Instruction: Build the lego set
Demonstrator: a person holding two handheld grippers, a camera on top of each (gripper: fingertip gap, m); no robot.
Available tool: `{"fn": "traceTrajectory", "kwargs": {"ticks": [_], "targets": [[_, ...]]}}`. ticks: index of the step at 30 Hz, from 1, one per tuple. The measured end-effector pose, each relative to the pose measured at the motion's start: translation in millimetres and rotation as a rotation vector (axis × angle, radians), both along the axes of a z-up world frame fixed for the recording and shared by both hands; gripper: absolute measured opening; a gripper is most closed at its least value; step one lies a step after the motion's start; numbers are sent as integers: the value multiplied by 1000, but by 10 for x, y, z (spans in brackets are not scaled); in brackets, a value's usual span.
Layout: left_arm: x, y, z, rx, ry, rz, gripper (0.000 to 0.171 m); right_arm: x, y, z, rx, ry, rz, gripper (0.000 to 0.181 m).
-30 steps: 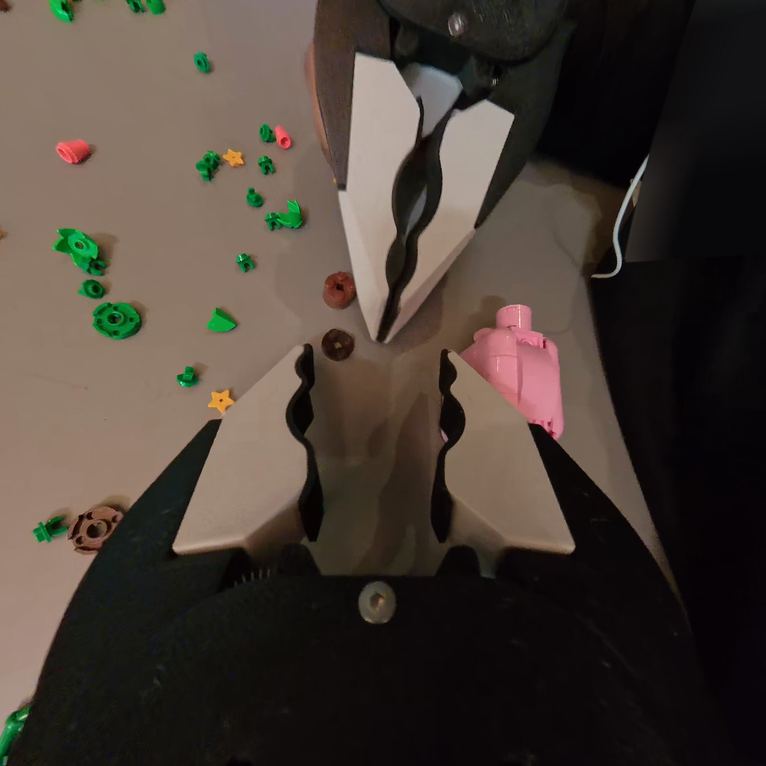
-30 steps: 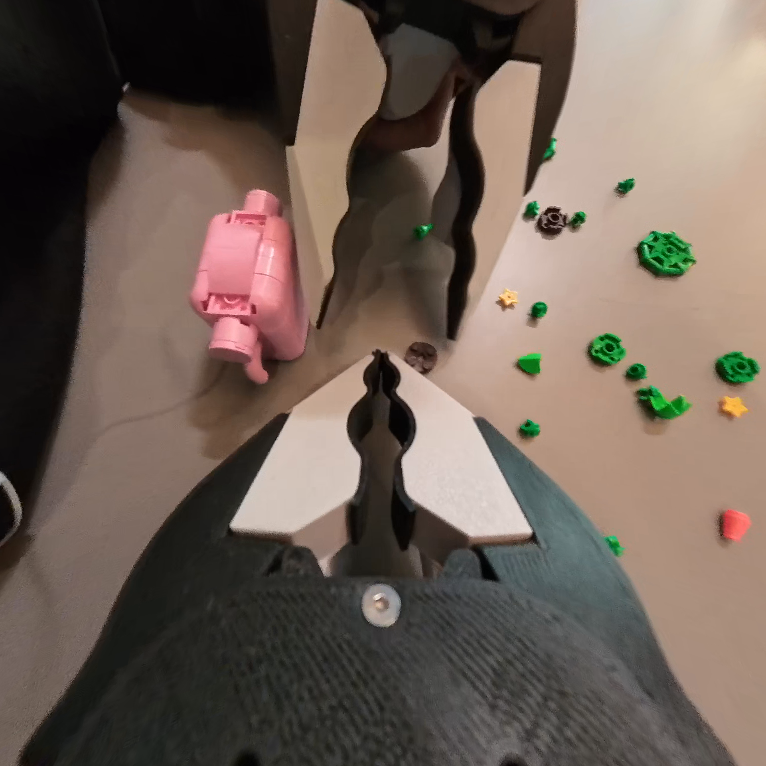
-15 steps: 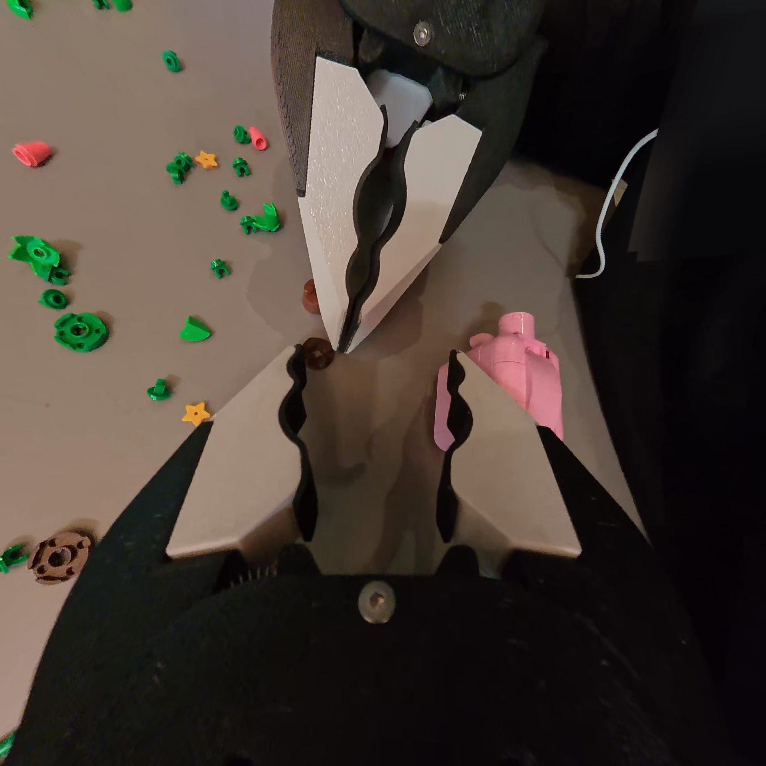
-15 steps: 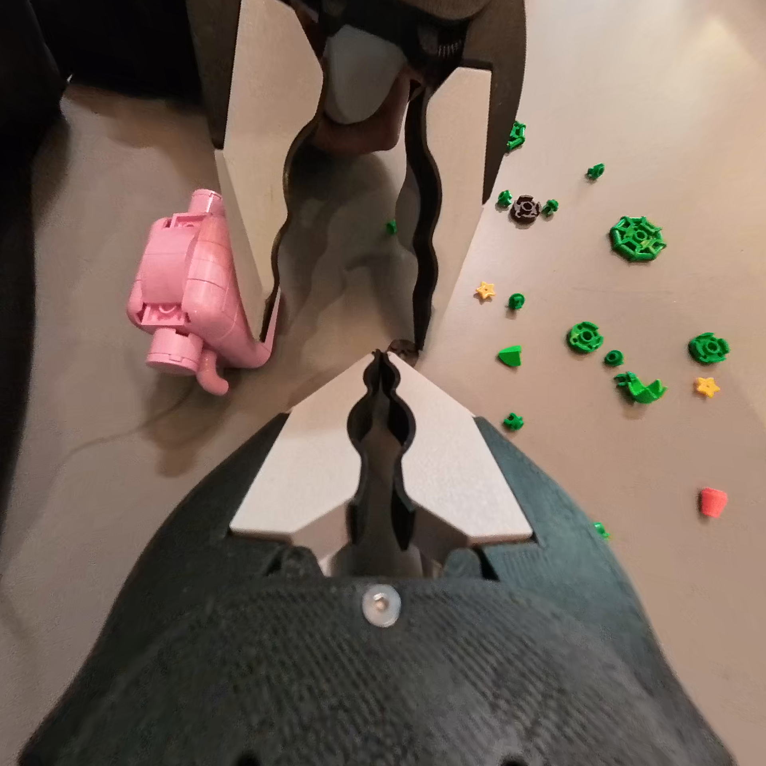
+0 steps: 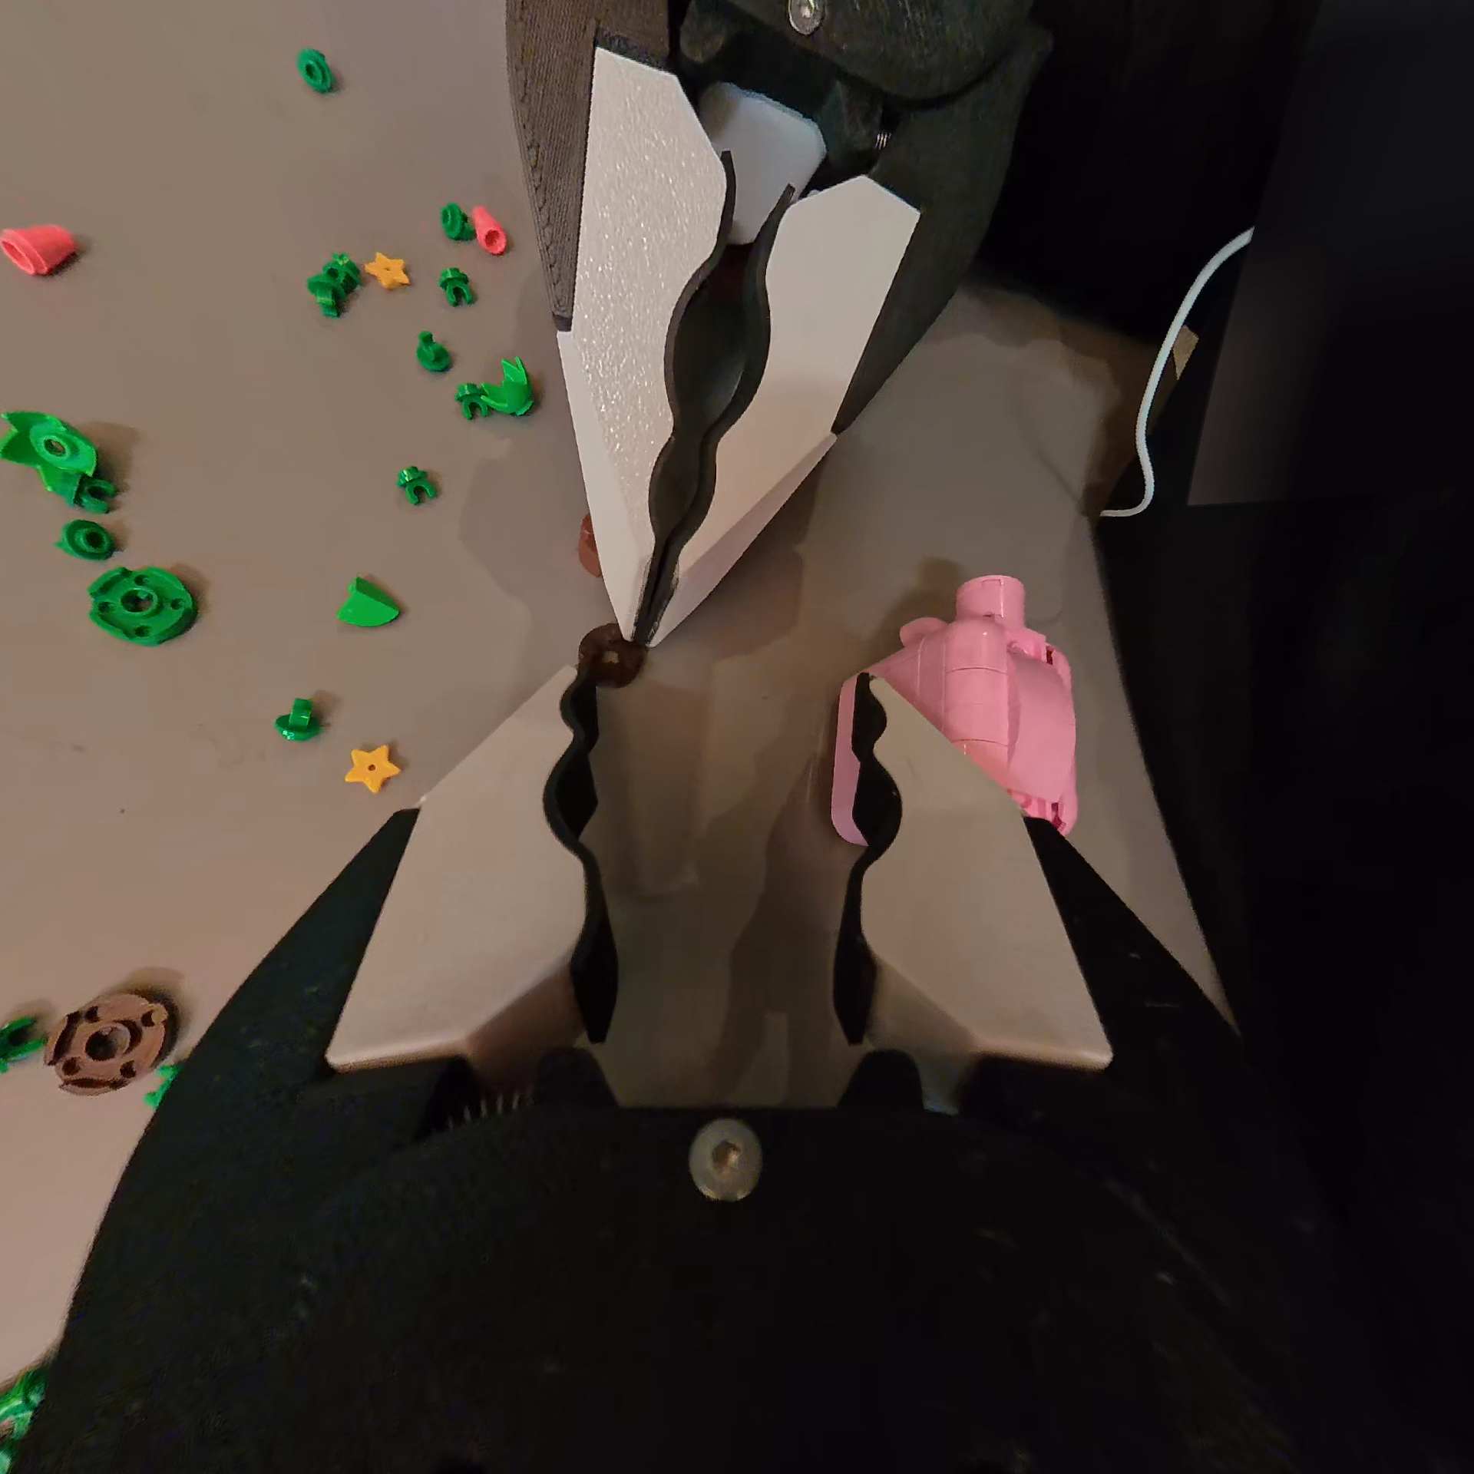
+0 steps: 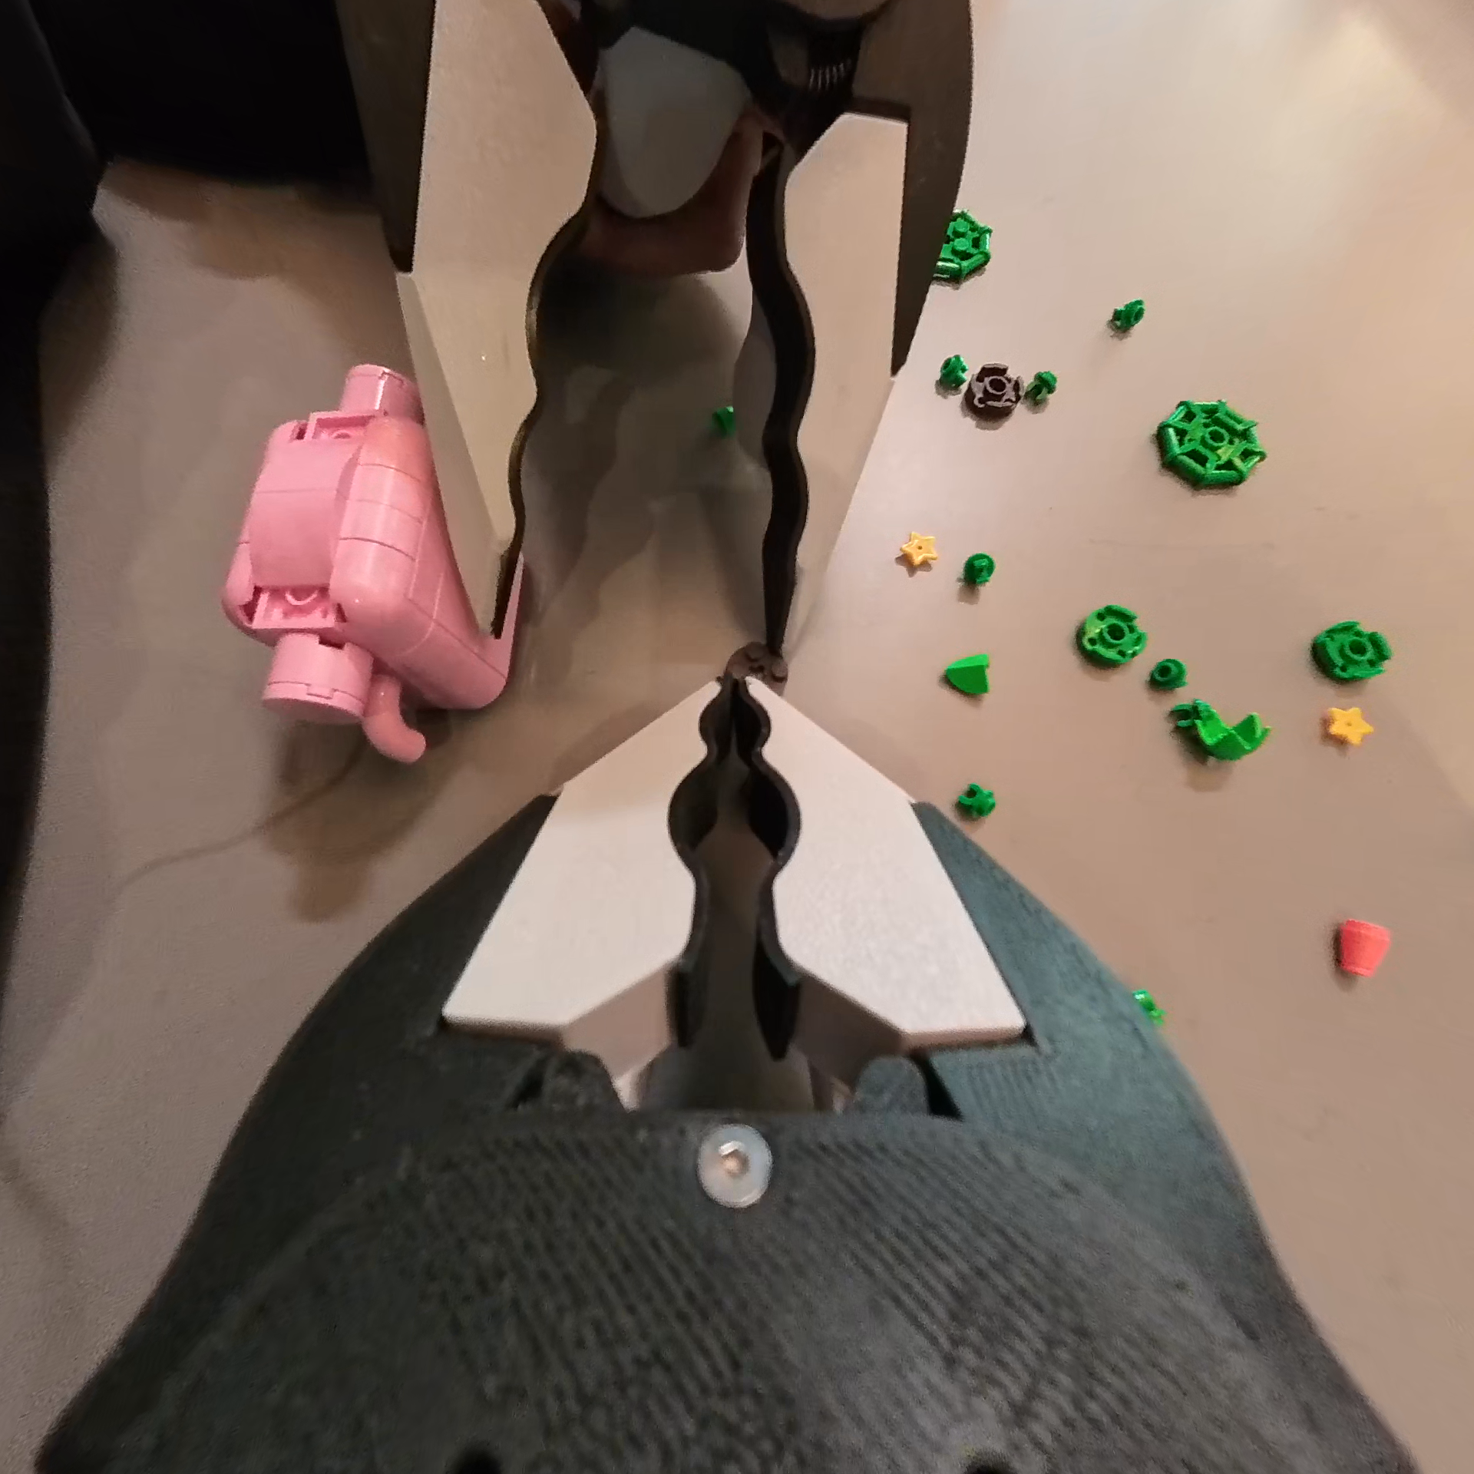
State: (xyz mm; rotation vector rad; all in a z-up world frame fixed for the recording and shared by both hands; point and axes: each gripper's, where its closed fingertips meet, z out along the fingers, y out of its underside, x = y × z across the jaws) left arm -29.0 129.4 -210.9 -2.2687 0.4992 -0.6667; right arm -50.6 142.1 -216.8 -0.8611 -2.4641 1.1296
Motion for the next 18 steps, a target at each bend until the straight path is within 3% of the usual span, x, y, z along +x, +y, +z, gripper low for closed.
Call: {"fn": "traceTrajectory", "kwargs": {"ticks": [13, 18], "targets": [[0, 19, 2, 12, -2, 4, 62, 11, -10, 18, -12, 3, 10, 0], [-36, 52, 110, 52, -39, 32, 63, -10, 136, 440, -188, 50, -46, 6]]}}
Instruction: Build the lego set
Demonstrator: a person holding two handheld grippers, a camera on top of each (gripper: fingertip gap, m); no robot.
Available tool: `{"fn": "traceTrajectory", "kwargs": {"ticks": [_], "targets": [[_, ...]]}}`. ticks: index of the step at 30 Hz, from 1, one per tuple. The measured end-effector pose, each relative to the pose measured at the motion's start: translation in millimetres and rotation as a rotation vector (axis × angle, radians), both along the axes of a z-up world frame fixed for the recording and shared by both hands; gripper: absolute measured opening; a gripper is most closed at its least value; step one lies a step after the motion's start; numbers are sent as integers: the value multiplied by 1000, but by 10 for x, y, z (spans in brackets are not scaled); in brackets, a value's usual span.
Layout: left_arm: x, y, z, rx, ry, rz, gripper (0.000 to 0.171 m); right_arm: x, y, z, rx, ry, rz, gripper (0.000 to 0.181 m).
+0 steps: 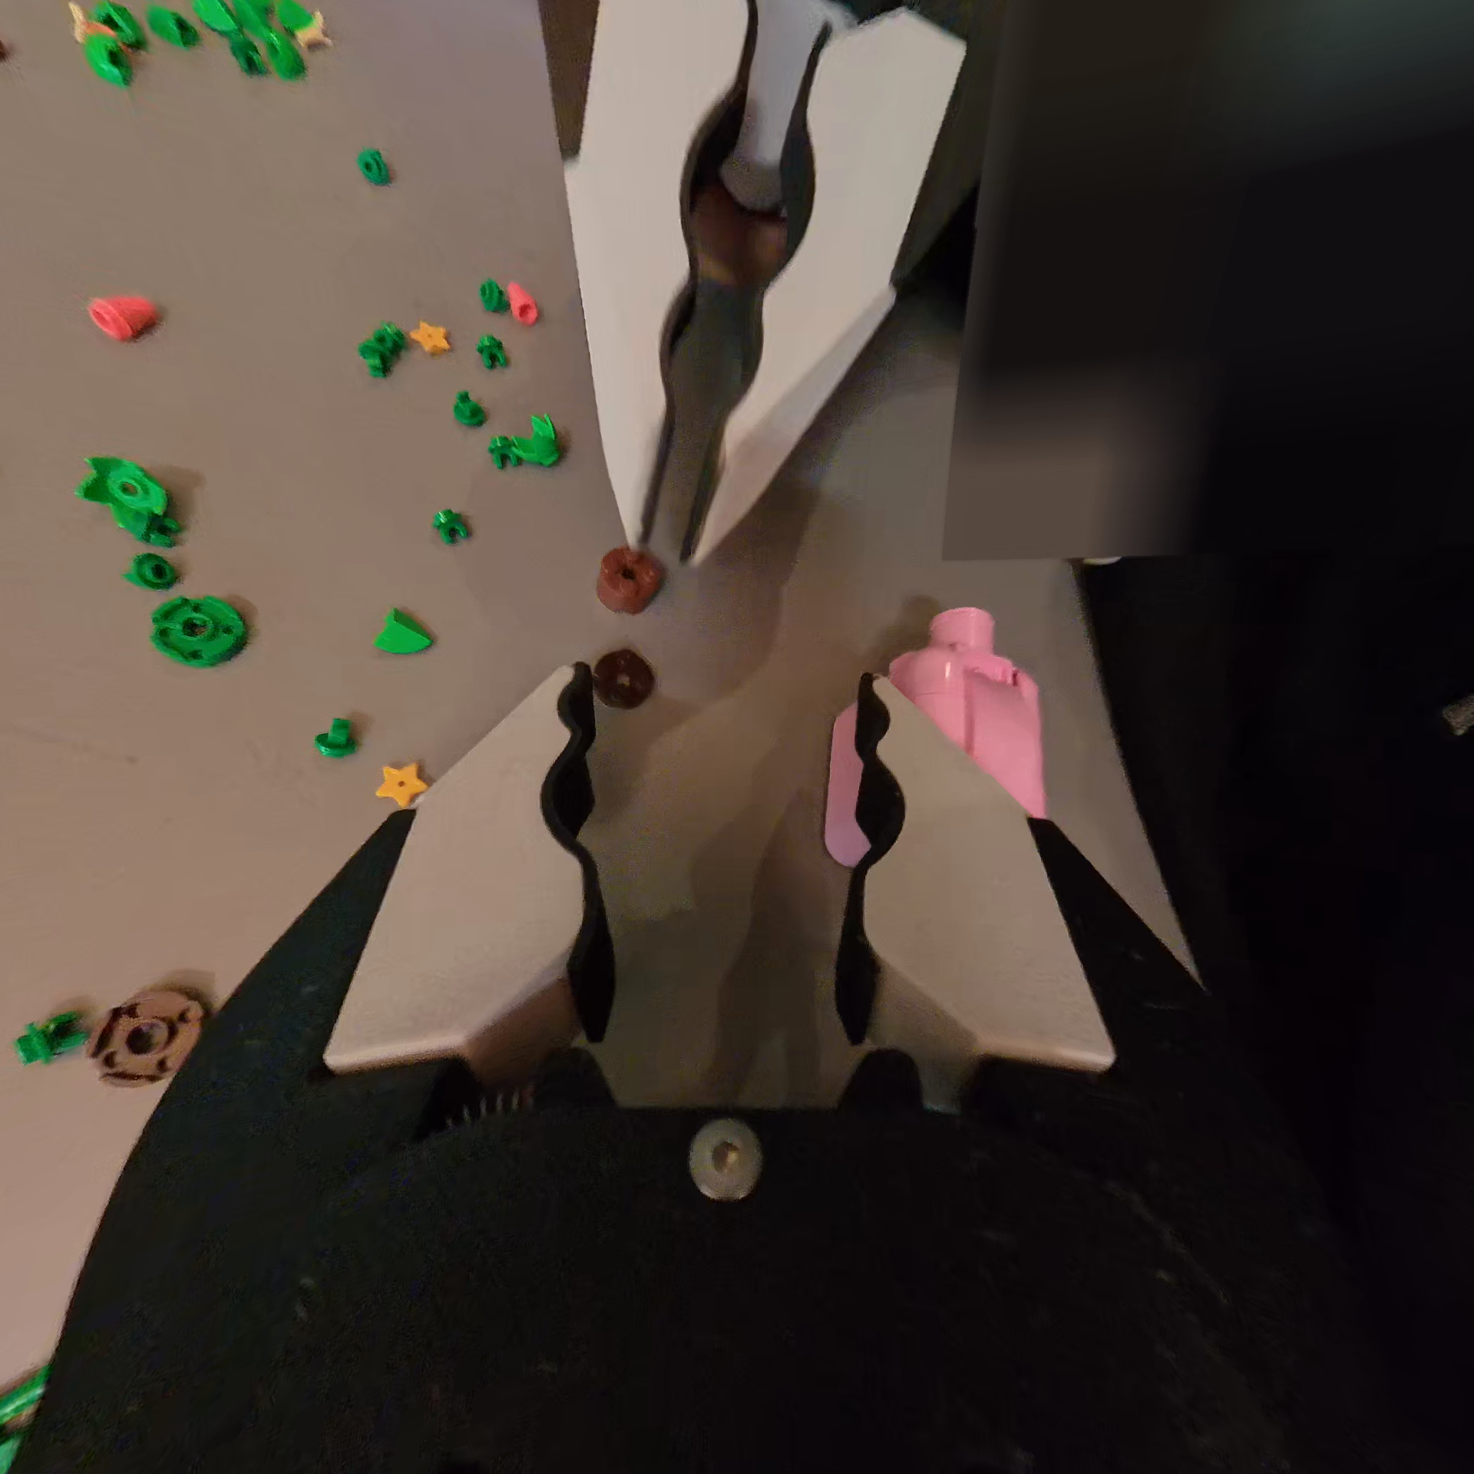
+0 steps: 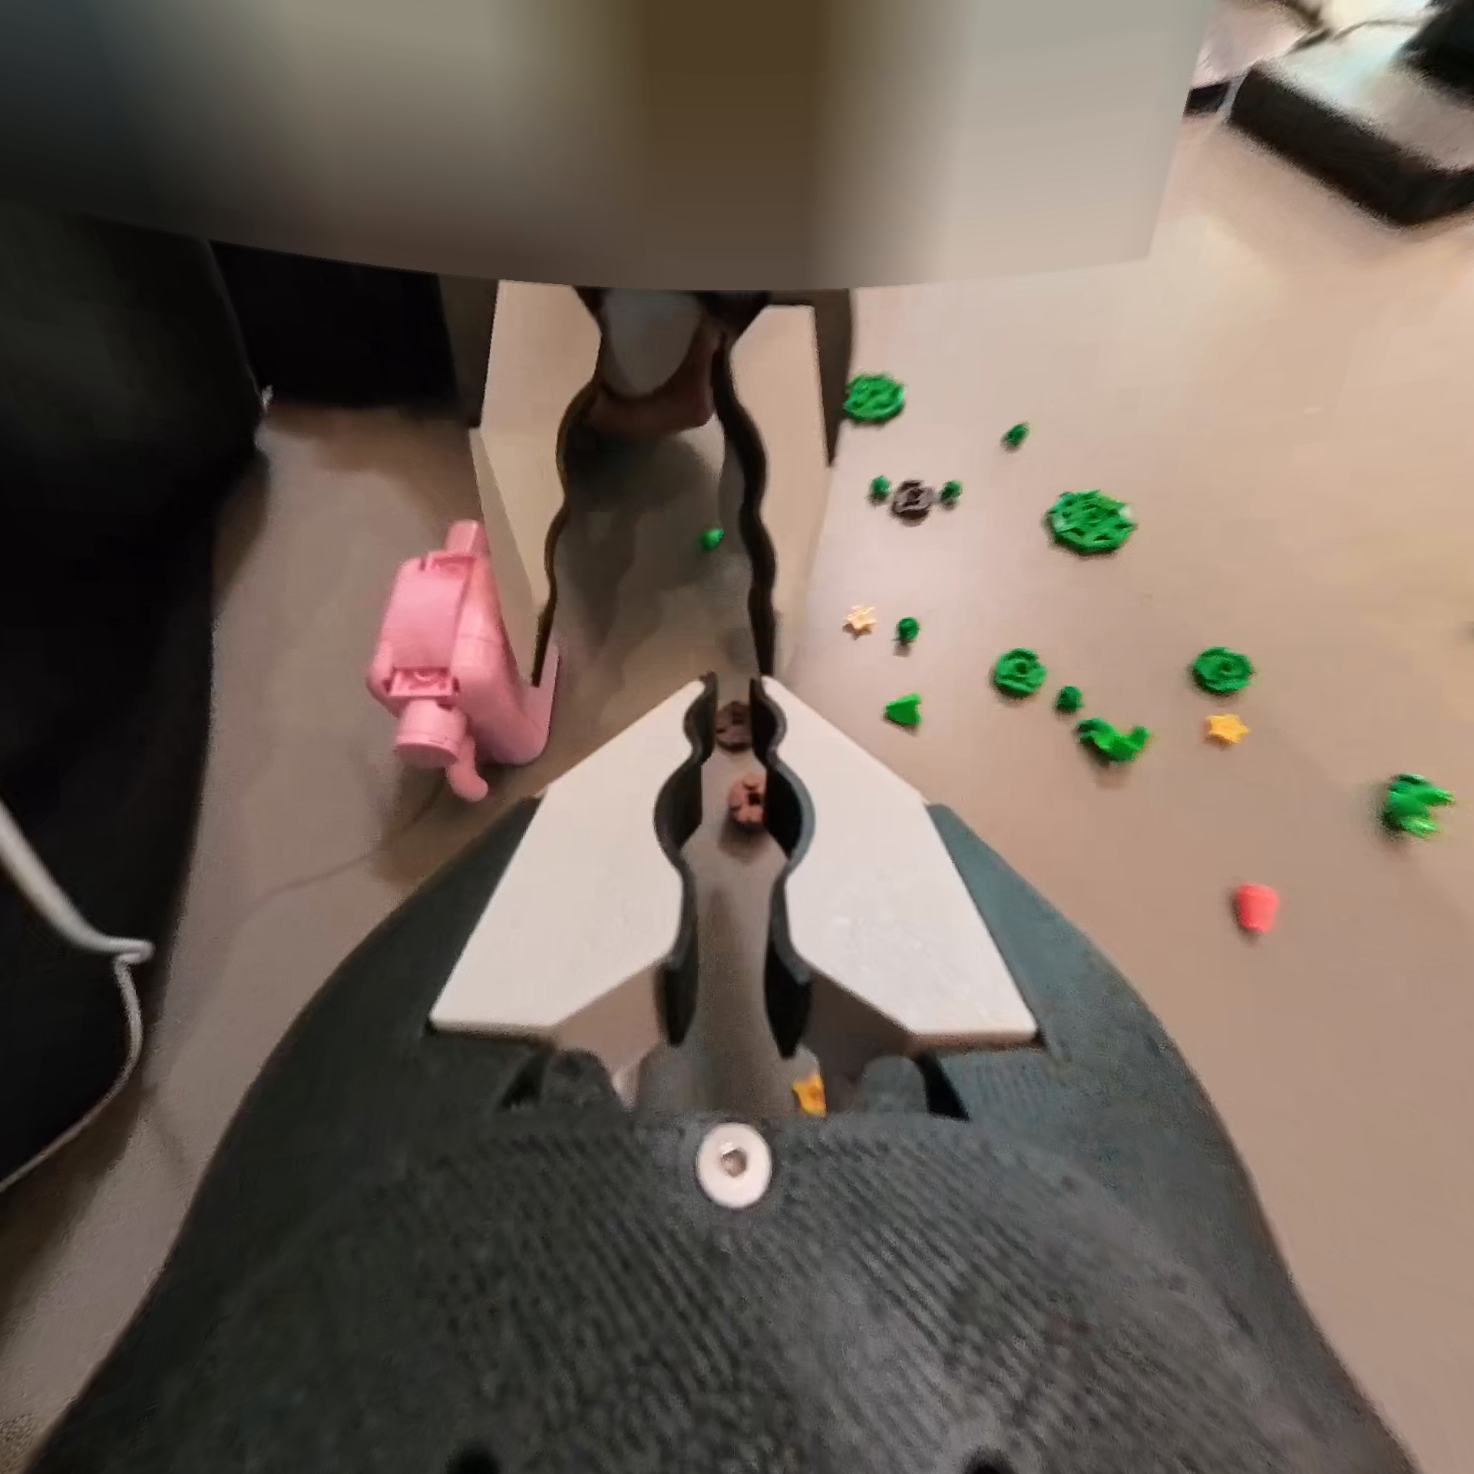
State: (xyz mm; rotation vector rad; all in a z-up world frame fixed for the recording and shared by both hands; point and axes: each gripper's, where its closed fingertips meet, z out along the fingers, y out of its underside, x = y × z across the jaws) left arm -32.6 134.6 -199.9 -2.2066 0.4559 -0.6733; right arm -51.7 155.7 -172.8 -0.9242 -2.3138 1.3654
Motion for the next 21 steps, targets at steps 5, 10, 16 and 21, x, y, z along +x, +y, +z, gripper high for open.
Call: {"fn": "traceTrajectory", "kwargs": {"ticks": [5, 10, 16, 21], "targets": [[-70, 51, 161, 52, -83, 48, 63, 10, 254, -105, 76, -29, -72, 15], [-134, 78, 180, 62, -96, 83, 62, 61, 192, -337, 145, -109, -38, 20], [-135, 81, 181, 61, -93, 86, 61, 73, 155, -392, 137, -135, -26, 20], [-123, 74, 150, 48, -80, 82, 60, 81, 121, -418, 158, -129, -11, 16]]}}
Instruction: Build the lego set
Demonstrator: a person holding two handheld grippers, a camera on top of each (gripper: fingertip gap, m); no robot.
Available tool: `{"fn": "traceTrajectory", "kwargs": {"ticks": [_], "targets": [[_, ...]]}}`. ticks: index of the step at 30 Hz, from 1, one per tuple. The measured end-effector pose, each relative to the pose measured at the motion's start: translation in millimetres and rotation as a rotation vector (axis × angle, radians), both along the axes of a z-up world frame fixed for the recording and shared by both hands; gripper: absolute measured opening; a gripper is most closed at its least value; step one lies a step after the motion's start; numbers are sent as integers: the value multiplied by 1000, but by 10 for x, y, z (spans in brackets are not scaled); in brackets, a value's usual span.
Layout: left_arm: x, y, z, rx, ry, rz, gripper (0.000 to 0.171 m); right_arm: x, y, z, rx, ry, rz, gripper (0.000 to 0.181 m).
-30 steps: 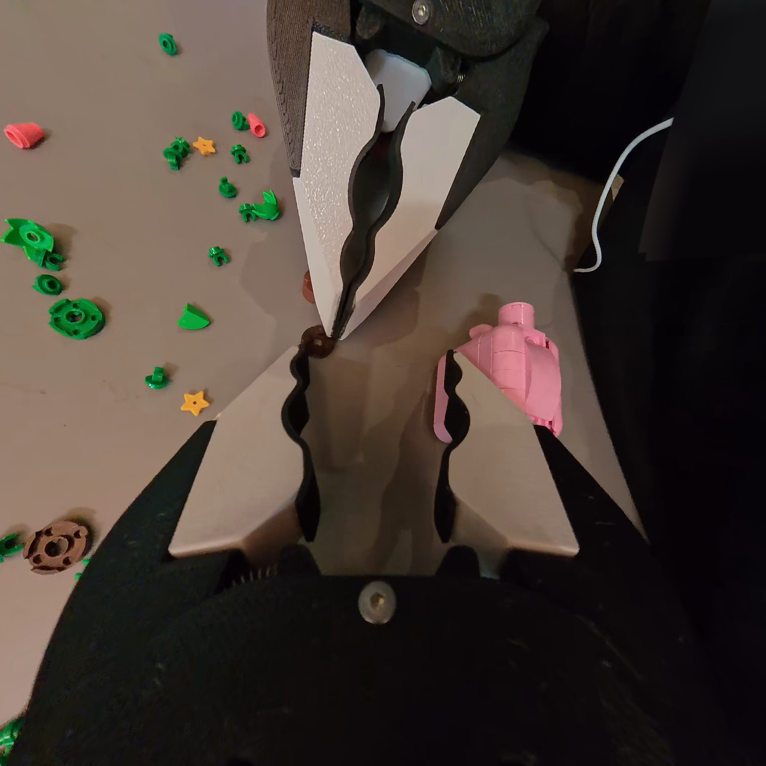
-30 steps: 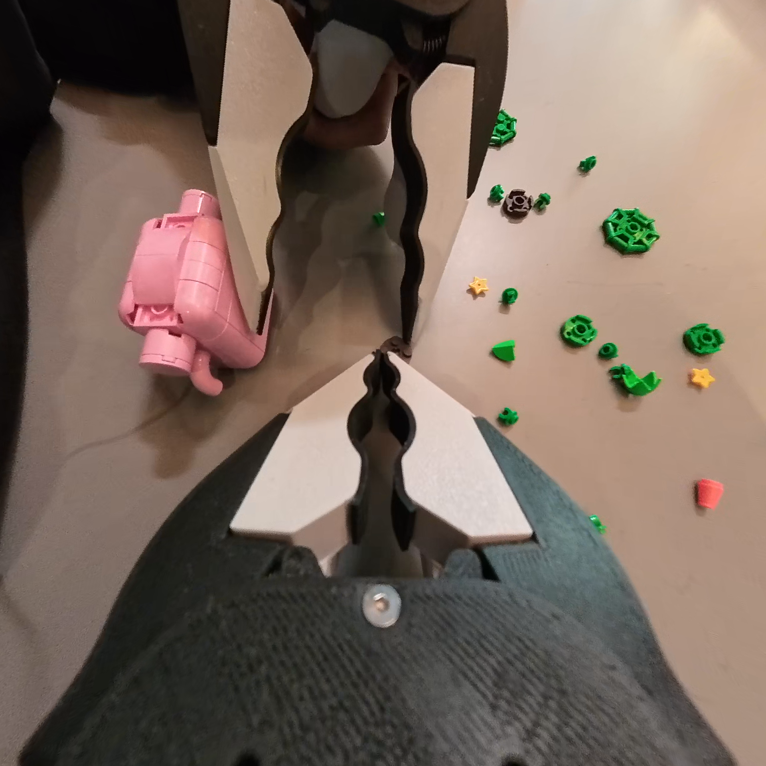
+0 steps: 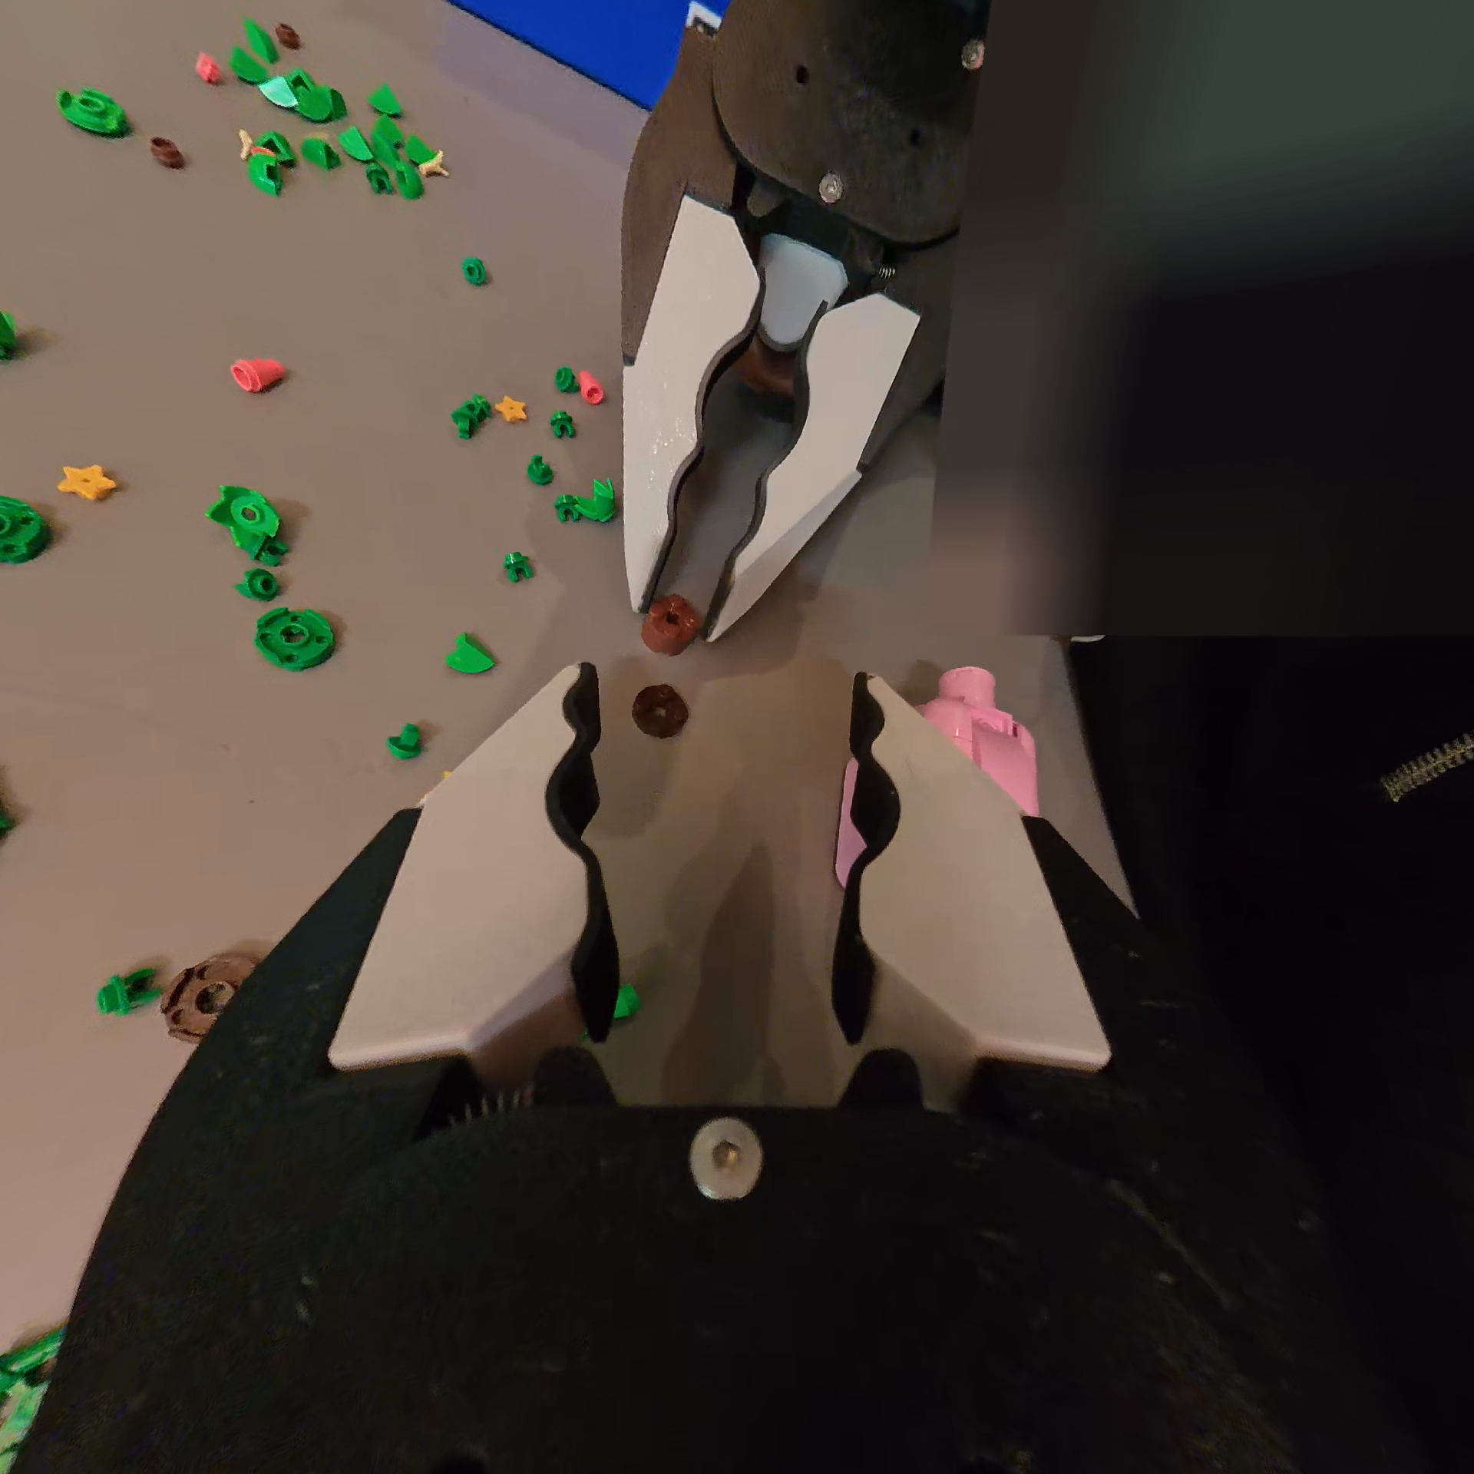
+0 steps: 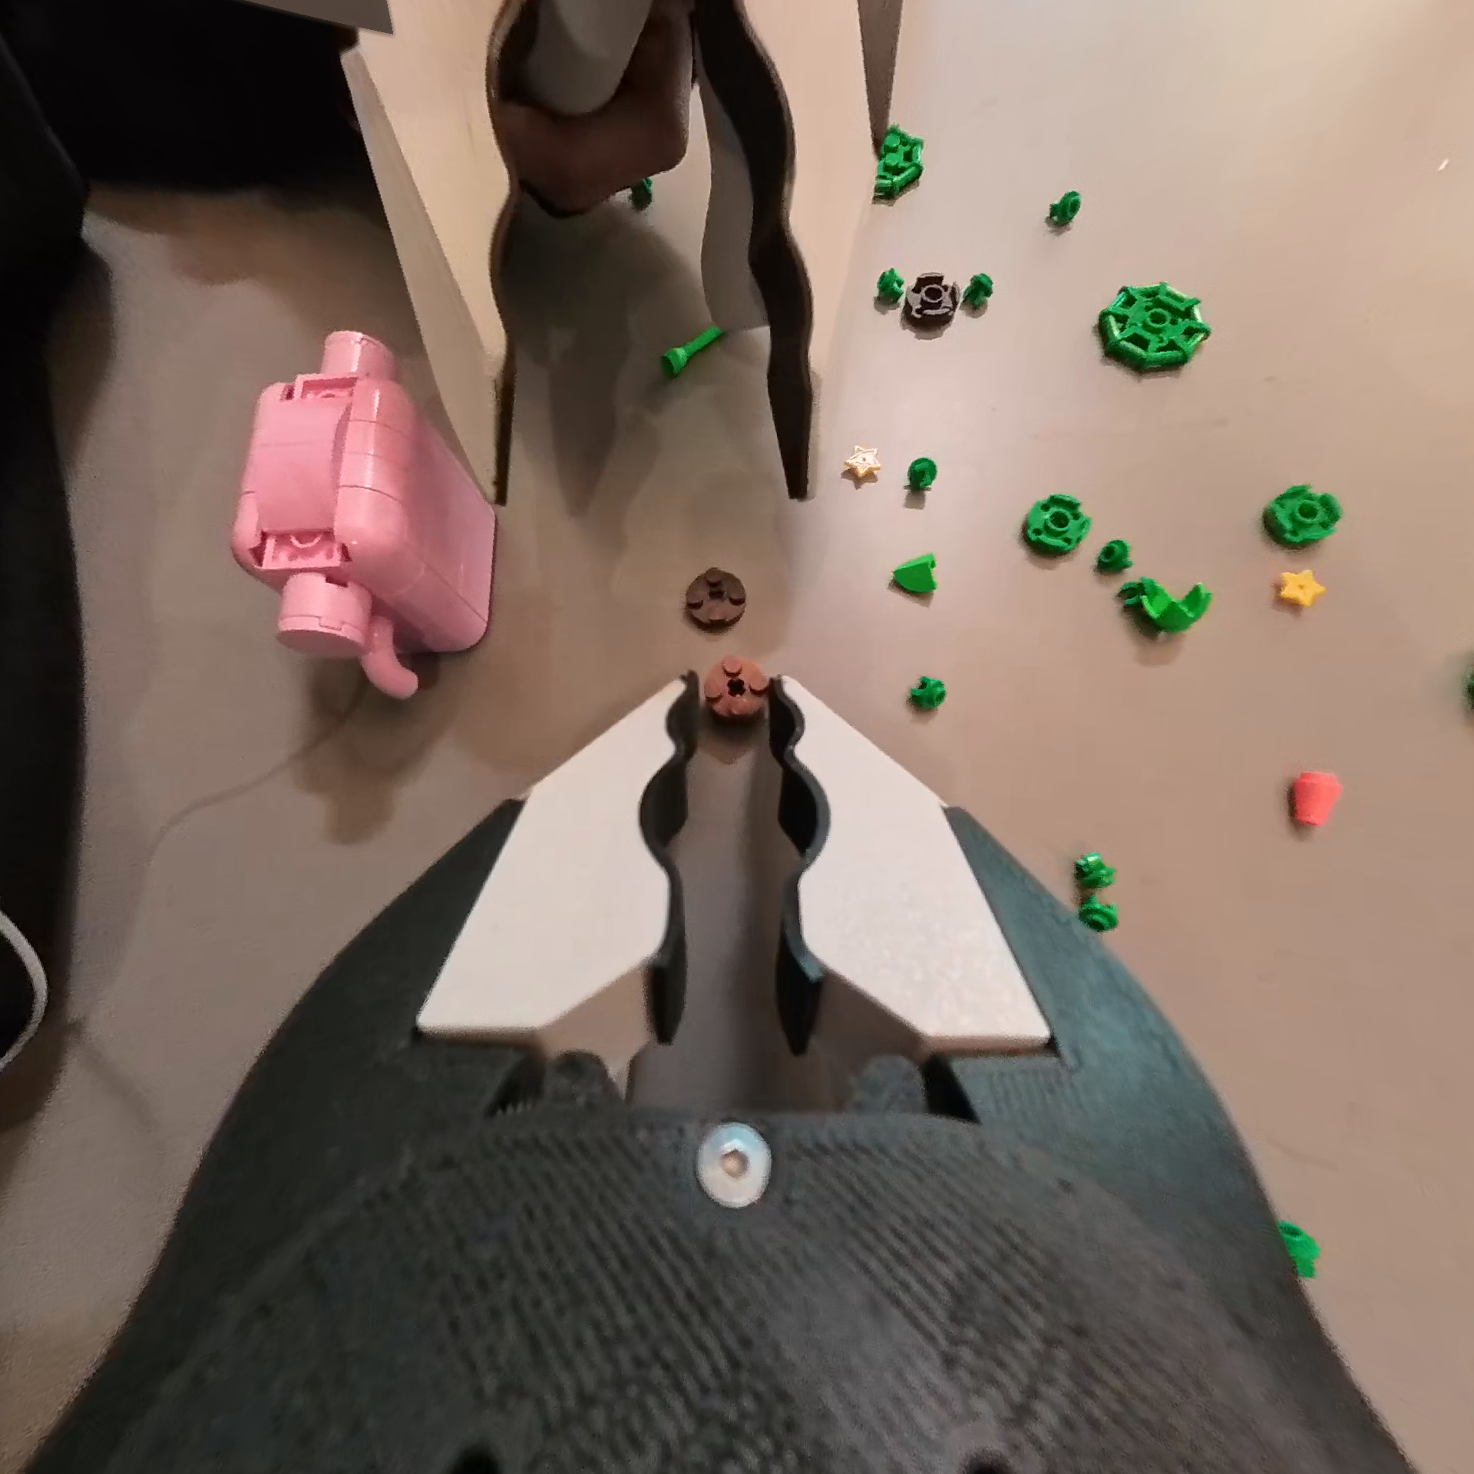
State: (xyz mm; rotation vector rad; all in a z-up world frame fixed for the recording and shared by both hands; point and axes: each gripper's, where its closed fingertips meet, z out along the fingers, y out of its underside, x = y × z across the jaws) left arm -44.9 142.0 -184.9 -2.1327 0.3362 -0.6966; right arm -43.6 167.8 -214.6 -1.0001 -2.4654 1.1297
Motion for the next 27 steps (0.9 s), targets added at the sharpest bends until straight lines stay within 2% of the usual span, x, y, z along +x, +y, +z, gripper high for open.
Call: {"fn": "traceTrajectory", "kwargs": {"ticks": [5, 11, 20, 27], "targets": [[49, -13, -41, -17, 19, -16, 61, -5, -6, 2, -1, 5, 1, 14], [35, -16, -99, -44, 67, -2, 62, -98, -65, 136, -71, 57, -32, 14], [14, -19, -211, -95, 110, 15, 52, -147, -225, 101, -62, 63, -12, 14], [8, -18, -226, -102, 107, 17, 51, -160, -236, 51, -63, 40, -10, 14]]}}
